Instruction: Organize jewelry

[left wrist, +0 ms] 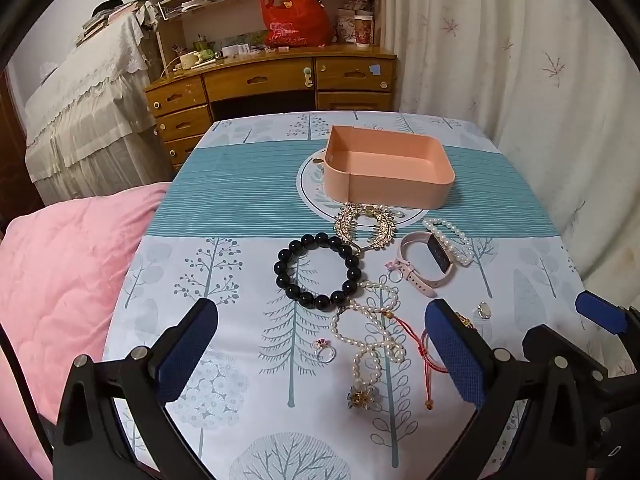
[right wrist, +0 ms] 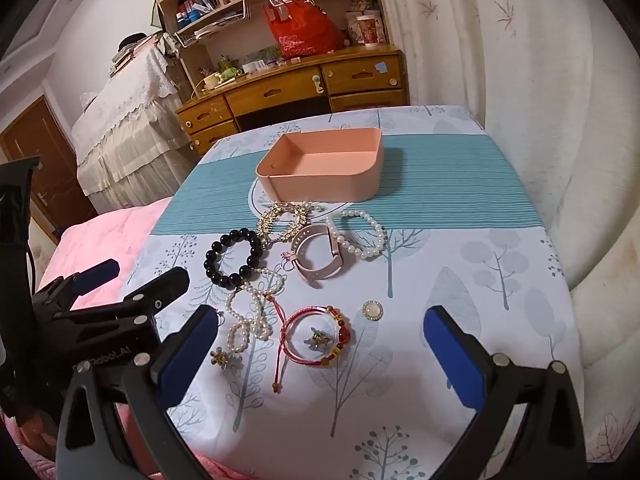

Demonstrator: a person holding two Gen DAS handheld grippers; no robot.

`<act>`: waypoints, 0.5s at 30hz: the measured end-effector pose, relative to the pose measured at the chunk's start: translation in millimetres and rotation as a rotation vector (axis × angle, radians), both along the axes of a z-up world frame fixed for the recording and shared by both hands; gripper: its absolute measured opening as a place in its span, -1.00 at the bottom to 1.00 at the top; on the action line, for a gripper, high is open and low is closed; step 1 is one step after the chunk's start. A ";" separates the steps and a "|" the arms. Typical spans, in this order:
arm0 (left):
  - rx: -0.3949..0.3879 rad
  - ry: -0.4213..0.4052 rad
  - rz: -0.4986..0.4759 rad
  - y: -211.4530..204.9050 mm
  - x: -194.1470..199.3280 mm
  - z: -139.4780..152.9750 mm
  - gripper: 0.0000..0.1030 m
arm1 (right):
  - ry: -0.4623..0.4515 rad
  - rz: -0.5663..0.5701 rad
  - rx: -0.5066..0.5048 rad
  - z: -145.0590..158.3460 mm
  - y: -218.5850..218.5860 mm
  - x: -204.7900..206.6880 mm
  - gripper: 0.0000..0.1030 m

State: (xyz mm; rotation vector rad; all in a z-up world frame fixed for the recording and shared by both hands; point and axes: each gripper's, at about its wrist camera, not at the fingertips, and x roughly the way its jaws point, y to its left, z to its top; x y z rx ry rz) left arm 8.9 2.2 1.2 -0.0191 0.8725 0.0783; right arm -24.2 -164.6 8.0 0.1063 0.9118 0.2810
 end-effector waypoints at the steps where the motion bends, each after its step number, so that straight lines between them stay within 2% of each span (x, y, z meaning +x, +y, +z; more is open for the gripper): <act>1: -0.002 0.001 0.000 0.5 0.7 -0.4 0.99 | 0.001 0.000 -0.003 -0.7 0.5 1.5 1.00; 15: -0.004 0.016 0.000 5.0 9.2 -3.5 0.99 | -0.052 -0.011 -0.093 2.6 9.7 8.9 1.00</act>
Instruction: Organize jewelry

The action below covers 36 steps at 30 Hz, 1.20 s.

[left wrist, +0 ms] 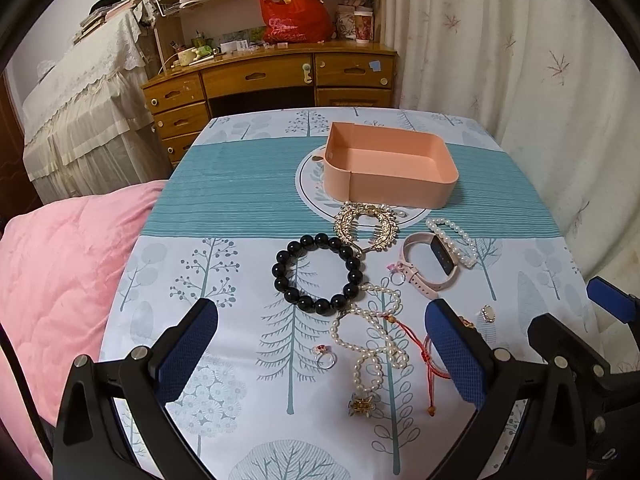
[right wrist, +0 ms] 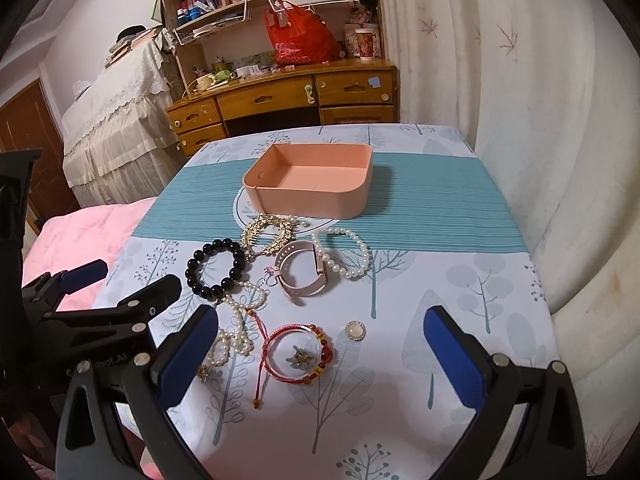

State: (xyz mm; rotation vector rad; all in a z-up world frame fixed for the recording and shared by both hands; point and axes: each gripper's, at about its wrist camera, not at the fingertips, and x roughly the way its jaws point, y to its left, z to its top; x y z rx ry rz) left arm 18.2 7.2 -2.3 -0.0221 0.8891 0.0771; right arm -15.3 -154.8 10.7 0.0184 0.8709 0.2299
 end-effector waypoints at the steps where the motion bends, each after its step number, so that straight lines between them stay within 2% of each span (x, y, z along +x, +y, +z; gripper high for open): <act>1: 0.001 0.001 0.003 1.1 0.1 -0.2 0.99 | -0.001 0.004 0.001 0.1 0.7 -0.8 1.00; 10: 0.017 -0.026 0.011 0.9 -3.2 2.2 0.99 | -0.031 0.001 -0.039 6.2 3.3 -2.8 1.00; 21: 0.047 -0.028 0.004 -2.3 -6.4 5.2 0.99 | -0.033 0.009 -0.016 7.3 -0.5 -5.6 1.00; 26: -0.004 -0.022 -0.045 3.6 -10.6 2.9 0.99 | -0.001 0.066 0.055 2.7 -13.3 -6.8 1.00; 30: -0.022 0.003 -0.066 7.8 -11.6 -2.9 0.99 | 0.001 0.112 -0.051 -6.2 -16.4 -12.1 1.00; 34: 0.004 0.041 -0.106 7.8 -15.8 -17.5 0.99 | -0.072 0.135 -0.168 -15.6 -21.6 -24.7 1.00; 36: 0.016 0.065 -0.137 5.8 -16.8 -27.7 0.99 | -0.092 0.151 -0.192 -21.0 -24.8 -30.1 1.00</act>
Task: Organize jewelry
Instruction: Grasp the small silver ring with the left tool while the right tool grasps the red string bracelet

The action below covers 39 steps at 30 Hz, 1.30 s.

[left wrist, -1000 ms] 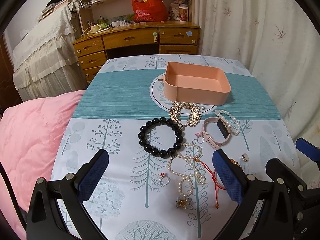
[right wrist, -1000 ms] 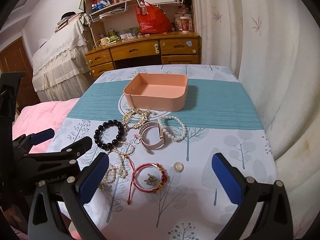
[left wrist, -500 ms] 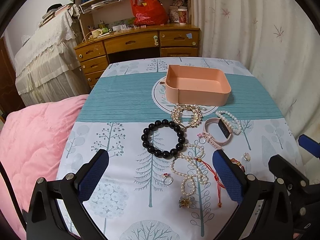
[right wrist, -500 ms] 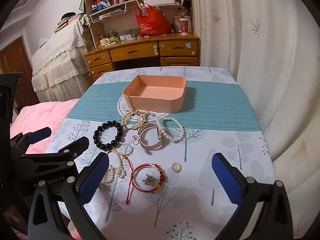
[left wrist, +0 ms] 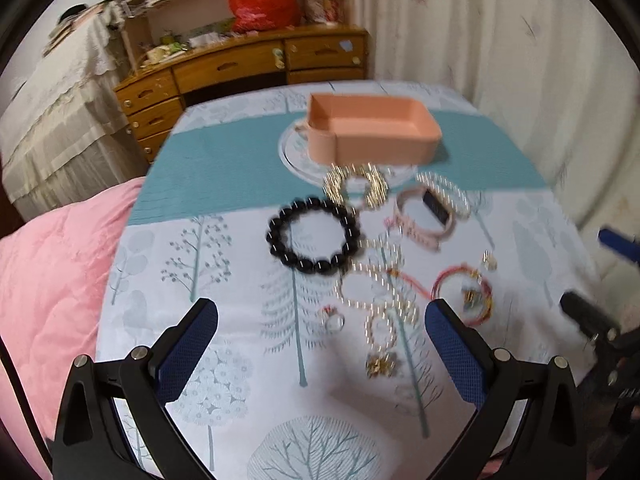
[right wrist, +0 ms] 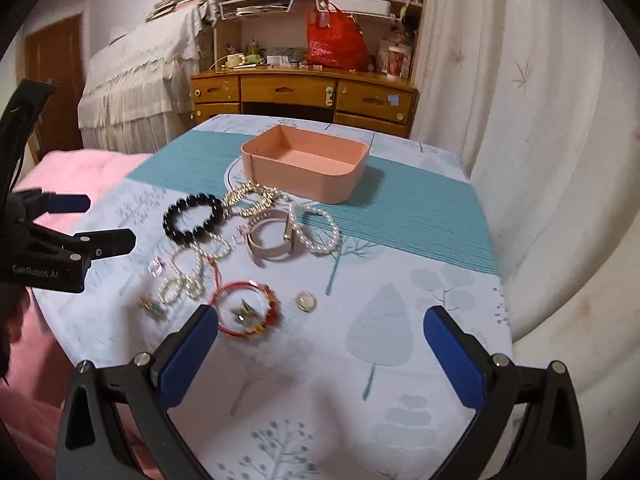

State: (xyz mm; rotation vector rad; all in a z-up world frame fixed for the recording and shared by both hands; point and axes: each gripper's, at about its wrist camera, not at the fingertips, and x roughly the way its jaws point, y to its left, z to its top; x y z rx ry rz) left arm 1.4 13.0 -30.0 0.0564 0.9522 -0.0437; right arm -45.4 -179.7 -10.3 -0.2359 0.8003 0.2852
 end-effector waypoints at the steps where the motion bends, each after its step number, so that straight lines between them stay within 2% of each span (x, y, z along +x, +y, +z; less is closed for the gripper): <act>1: -0.007 0.014 -0.021 -0.4 -0.8 -6.2 0.99 | -0.002 0.010 0.006 -2.2 -1.5 -1.5 1.00; 6: -0.118 0.066 -0.106 2.5 2.8 -29.2 0.99 | 0.052 0.042 0.031 -20.4 -2.7 1.4 1.00; 12: -0.097 0.047 -0.139 2.3 13.1 -42.1 0.99 | 0.111 0.063 0.043 -46.9 13.6 -2.0 1.00; 16: -0.158 0.092 -0.143 7.1 24.7 -49.3 0.93 | 0.094 0.103 -0.019 -57.8 32.5 -5.9 1.00; 19: -0.144 0.109 -0.136 10.5 30.1 -54.6 0.86 | 0.102 0.118 -0.017 -62.3 42.5 -3.1 1.00; 22: -0.137 0.119 -0.125 15.7 31.8 -56.2 0.68 | 0.112 0.116 0.022 -63.1 44.0 2.0 1.00; 24: -0.153 0.136 -0.134 17.9 31.1 -55.8 0.67 | 0.116 0.109 0.045 -62.2 40.7 3.5 1.00; 28: -0.176 0.134 -0.198 10.4 22.3 -51.2 0.66 | 0.107 0.088 0.044 -61.1 33.5 4.5 0.99; 30: -0.188 0.130 -0.230 4.7 18.9 -49.1 0.59 | 0.104 0.082 0.040 -61.7 31.5 6.2 0.98; 31: -0.190 0.128 -0.235 2.1 17.8 -48.4 0.50 | 0.107 0.083 0.041 -62.1 31.7 7.6 0.97; 36: -0.119 0.123 -0.201 -1.1 25.1 -52.8 0.39 | 0.104 0.125 0.036 -62.1 41.2 13.3 0.85; 39: -0.118 0.129 -0.190 4.1 28.8 -54.9 0.30 | 0.094 0.152 0.024 -62.4 49.1 16.6 0.76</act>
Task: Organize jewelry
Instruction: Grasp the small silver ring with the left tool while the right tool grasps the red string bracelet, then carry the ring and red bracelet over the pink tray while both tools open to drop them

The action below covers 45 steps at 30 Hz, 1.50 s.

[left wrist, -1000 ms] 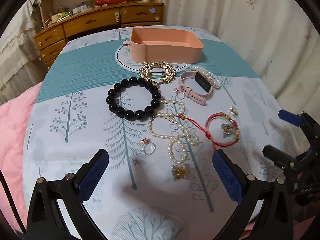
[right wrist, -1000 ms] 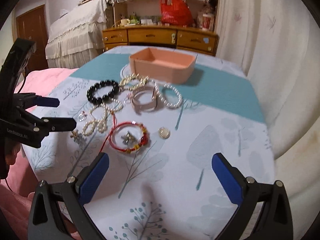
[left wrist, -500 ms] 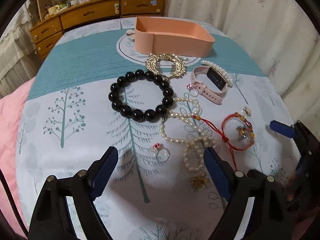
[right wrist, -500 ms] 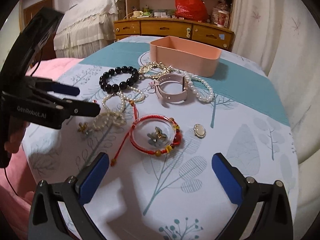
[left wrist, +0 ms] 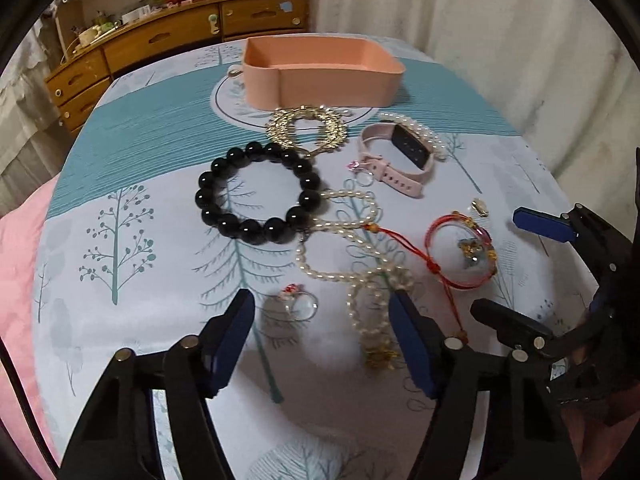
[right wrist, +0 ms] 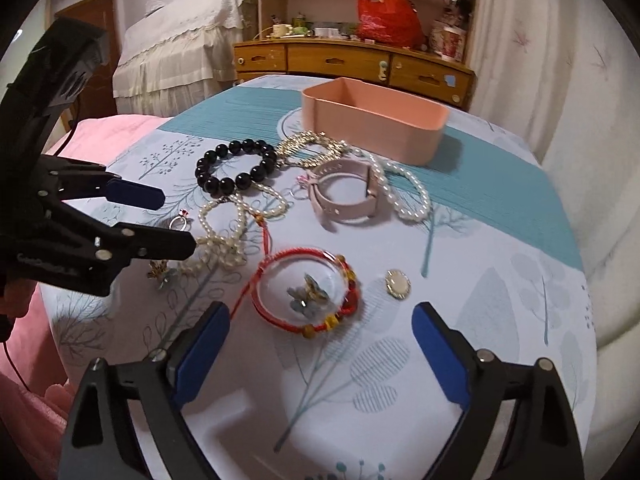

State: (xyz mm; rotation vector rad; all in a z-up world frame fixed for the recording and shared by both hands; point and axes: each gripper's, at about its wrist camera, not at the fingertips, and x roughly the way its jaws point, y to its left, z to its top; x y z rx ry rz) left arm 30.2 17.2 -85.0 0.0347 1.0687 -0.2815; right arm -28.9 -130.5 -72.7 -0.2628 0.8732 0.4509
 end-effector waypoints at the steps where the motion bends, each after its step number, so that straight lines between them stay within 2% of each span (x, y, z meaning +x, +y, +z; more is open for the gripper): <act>1: 0.001 0.001 0.003 1.4 0.9 -0.6 0.30 | 0.000 0.005 0.001 -0.2 1.3 0.3 0.75; 4: 0.020 -0.005 0.021 8.8 2.8 -1.4 0.25 | 0.008 0.010 -0.009 -3.5 6.7 4.1 0.73; 8: 0.001 0.007 0.053 24.2 8.5 -3.8 -0.08 | 0.027 0.010 -0.030 -9.0 11.4 7.6 0.73; 15: 0.008 0.024 0.018 18.7 13.4 -10.9 -0.15 | 0.057 -0.007 -0.022 -15.3 15.4 15.0 0.72; 17: 0.043 0.010 0.015 14.2 13.3 -11.8 -0.31 | 0.055 -0.012 -0.018 -16.0 16.5 16.2 0.72; 19: 0.075 -0.002 0.021 11.8 14.8 -12.1 -0.48 | 0.053 -0.009 -0.018 -15.5 17.7 16.6 0.65; 21: 0.080 -0.003 0.032 11.3 15.8 -11.6 -0.52 | 0.044 0.003 -0.015 -13.4 19.3 16.0 0.32; 22: 0.079 -0.003 0.033 10.8 15.7 -11.5 -0.58 | 0.039 0.009 -0.015 -12.4 20.2 16.1 0.23; 23: 0.076 -0.005 0.031 10.4 14.9 -11.3 -0.69 | 0.040 0.012 -0.018 -12.1 21.4 16.2 0.23; 28: 0.068 -0.004 0.045 8.6 12.7 -10.2 -0.73 | 0.045 0.004 -0.016 -11.3 21.2 18.1 0.23; 29: 0.058 0.002 0.052 8.9 13.7 -10.0 -0.86 | 0.051 0.000 -0.011 -10.8 21.0 18.9 0.23; 32: 0.033 0.023 0.075 11.9 15.4 -10.5 -0.86 | 0.076 0.000 0.035 -6.6 19.0 21.4 0.23; 35: 0.043 0.025 0.084 12.9 14.0 -9.2 -0.87 | 0.080 0.000 0.082 3.9 14.9 22.1 0.23; 40: 0.023 0.020 0.087 17.1 8.6 0.6 -0.87 | 0.040 0.017 0.122 30.6 11.7 19.8 0.23; 45: 0.012 -0.008 0.073 21.9 6.1 22.9 -0.87 | -0.002 0.050 0.168 63.3 8.0 23.2 0.23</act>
